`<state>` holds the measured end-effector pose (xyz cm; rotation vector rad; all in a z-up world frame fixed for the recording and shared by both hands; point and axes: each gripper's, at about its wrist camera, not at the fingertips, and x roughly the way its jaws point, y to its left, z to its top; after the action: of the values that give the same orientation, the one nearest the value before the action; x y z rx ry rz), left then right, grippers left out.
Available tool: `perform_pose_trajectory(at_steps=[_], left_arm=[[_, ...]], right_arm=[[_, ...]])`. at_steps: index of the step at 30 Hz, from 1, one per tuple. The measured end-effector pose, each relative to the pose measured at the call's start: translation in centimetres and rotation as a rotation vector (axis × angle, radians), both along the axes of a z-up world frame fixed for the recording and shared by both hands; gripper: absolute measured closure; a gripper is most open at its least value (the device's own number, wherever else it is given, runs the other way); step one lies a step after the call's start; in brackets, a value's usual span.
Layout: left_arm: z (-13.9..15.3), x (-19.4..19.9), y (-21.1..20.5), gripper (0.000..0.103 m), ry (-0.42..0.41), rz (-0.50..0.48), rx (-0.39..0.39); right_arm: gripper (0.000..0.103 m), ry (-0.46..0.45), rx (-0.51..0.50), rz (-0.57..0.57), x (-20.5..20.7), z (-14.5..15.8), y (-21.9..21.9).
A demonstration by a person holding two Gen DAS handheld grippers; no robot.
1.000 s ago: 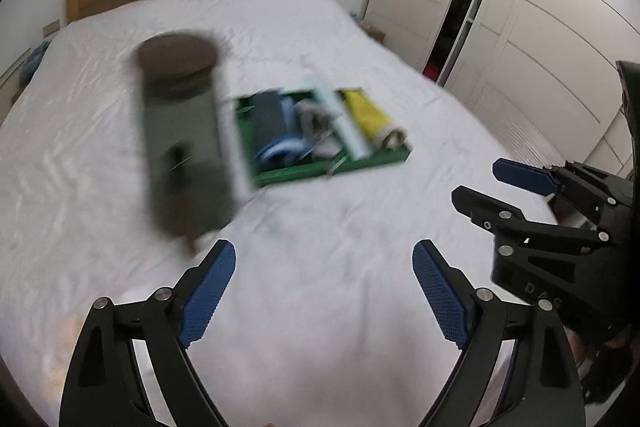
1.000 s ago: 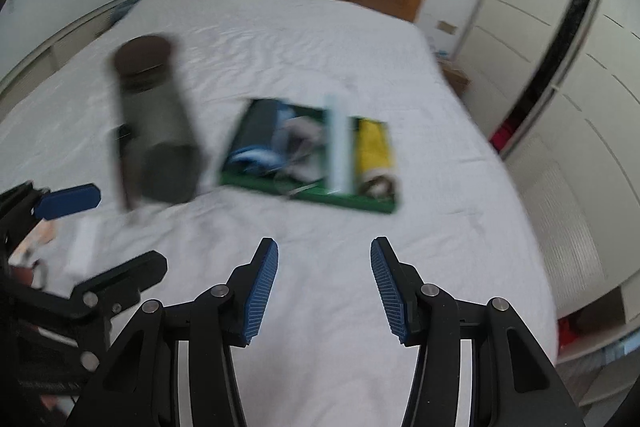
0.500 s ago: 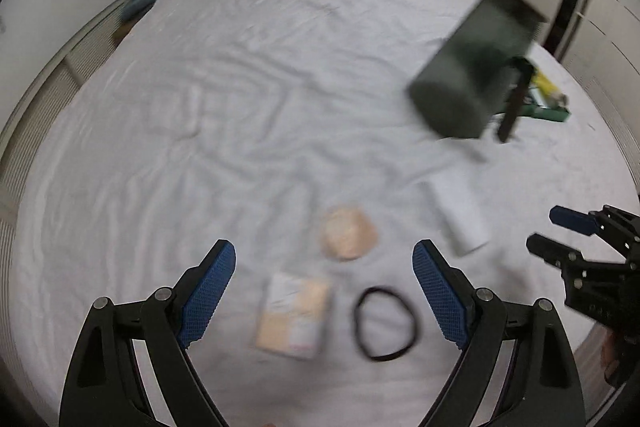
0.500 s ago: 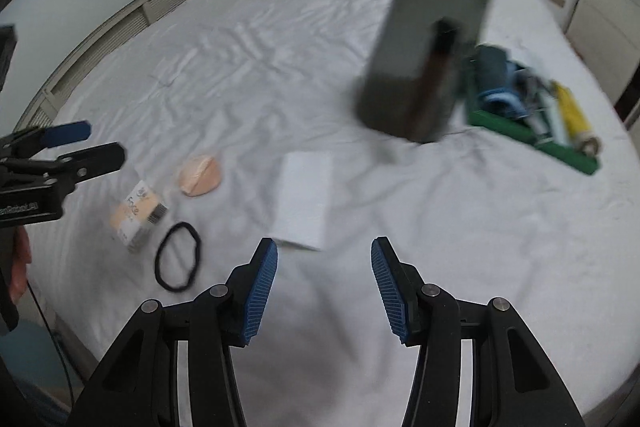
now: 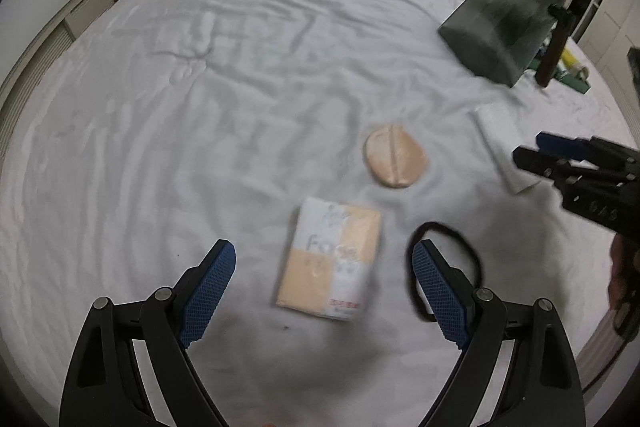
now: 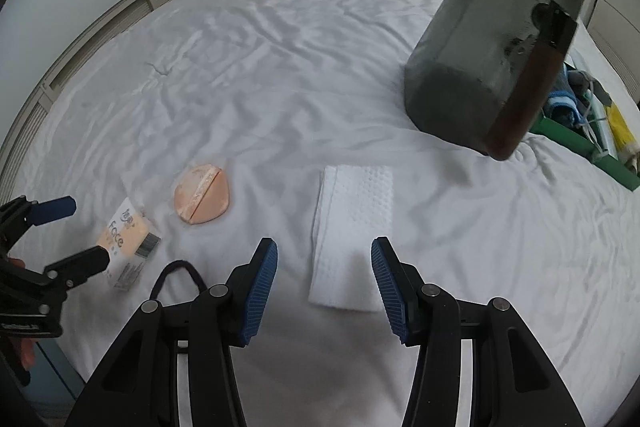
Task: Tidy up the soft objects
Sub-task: 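Grasp the beige round puff with the left tool while the right tool grasps the white wipe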
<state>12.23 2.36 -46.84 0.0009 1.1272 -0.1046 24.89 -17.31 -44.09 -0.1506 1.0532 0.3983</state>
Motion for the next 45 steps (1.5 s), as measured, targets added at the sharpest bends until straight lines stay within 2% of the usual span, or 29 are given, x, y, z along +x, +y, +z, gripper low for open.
perform_pose_trajectory(at_steps=[4,8,13,16,22,27,37,41,45], left_arm=[[-1.3,0.2,0.5,0.016,0.031,0.012,0.003],[-0.7,0.3,0.3,0.016,0.002,0.005,-0.007],[-0.4,1.6,-1.0,0.016,0.008,-0.015,-0.026],[0.3,1.0,-1.8,0.016,-0.003,-0.024,-0.048],[0.6,-1.4,-4.4,0.016,0.028,-0.08,-0.09],[-0.5,-2.0,-7.3,0.016,0.063,-0.109,-0.098],[-3.1,-1.1,-8.9,0.016,0.099,-0.047,-0.055],[-2.0,-1.1,-9.0,0.016,0.069,-0.045,-0.06],[-0.8,1.2,-8.3,0.016,0.028,-0.021,-0.051]], right_arm=[[0.054,0.007,-0.001,-0.01,0.6,-0.8,0.2],[0.054,0.001,0.007,-0.008,0.4,-1.0,0.3],[0.054,0.005,-0.008,0.008,0.1,-1.1,0.3],[0.054,0.004,-0.006,0.009,0.2,-1.0,-0.1],[0.054,0.015,-0.011,0.025,0.3,-1.4,-1.0],[0.054,0.021,-0.002,0.05,0.9,-1.6,-1.1],[0.054,0.033,0.038,0.079,2.1,-2.9,-0.5],[0.054,0.027,0.055,0.078,2.1,-2.7,-0.8],[0.054,0.03,0.057,0.066,2.2,-2.7,-1.1]])
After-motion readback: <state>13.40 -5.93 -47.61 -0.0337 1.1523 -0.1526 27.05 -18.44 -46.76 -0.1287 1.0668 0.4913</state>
